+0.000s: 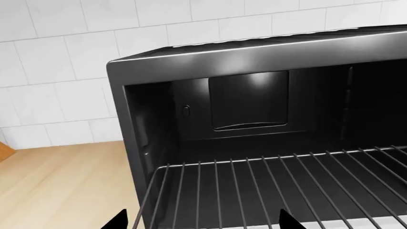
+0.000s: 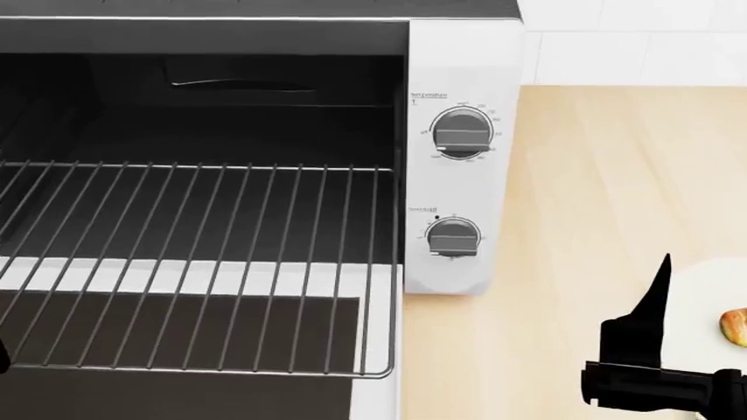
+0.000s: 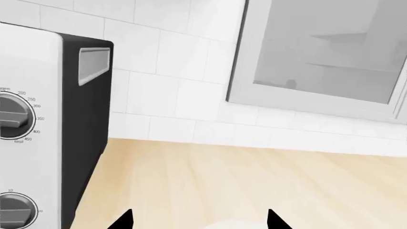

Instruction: Place the baguette on the rack of the toaster oven.

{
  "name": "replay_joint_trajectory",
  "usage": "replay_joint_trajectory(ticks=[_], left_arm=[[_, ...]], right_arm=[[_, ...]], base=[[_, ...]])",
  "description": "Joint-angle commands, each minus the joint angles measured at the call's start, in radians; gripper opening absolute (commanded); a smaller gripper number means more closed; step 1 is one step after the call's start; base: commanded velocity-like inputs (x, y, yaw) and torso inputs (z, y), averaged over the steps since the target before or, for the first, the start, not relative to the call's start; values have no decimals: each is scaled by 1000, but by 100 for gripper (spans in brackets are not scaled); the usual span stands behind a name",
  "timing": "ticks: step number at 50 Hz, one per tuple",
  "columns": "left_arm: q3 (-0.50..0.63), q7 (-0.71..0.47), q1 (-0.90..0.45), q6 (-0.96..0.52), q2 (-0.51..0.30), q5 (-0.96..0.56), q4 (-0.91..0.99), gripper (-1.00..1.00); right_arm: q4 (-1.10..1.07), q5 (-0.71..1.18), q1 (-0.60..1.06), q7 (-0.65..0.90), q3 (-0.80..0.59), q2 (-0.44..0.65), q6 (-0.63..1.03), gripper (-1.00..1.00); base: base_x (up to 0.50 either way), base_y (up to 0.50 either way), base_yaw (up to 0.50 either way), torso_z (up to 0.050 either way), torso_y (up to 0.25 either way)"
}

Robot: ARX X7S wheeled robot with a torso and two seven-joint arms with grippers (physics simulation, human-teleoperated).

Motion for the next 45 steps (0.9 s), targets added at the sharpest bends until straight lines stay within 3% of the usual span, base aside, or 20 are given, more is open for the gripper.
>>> replay_joint_trajectory(ticks=[1, 6, 12, 19, 21, 23, 33, 36, 45], left_arm=[[1, -7, 7, 11, -8, -12, 0, 100], [44, -10, 12, 30, 5, 20, -6, 100], [10, -9, 22, 29, -6, -16, 1, 100], [29, -12, 26, 43, 0, -7, -2, 100], [35, -11, 29, 49, 1, -1, -3, 100], [36, -14, 30, 51, 2, -3, -2, 100], [48, -17, 30, 68, 0, 7, -13, 100], [47, -16, 32, 75, -2, 11, -16, 100], [12, -20, 42, 76, -15, -22, -13, 100]], right_arm=[[4, 6, -3, 10, 1, 1, -3, 100], [40, -17, 17, 45, -24, -10, 3, 100], [166, -43, 147, 142, -82, -62, 118, 100], [299, -155, 178, 242, -121, -173, -62, 100], [357, -254, 207, 335, -220, -139, -35, 100], [408, -239, 240, 350, -148, -202, -62, 100], [601, -257, 357, 463, -37, -324, -27, 100], [637, -269, 342, 459, -59, -323, -57, 100], [758, -251, 422, 502, 43, -382, -65, 100]], base=[[0, 0, 0, 0, 0], [0, 0, 0, 0, 0], [0, 0, 0, 0, 0], [0, 0, 0, 0, 0], [0, 0, 0, 0, 0], [0, 0, 0, 0, 0], [0, 0, 0, 0, 0], [0, 0, 0, 0, 0], [0, 0, 0, 0, 0]])
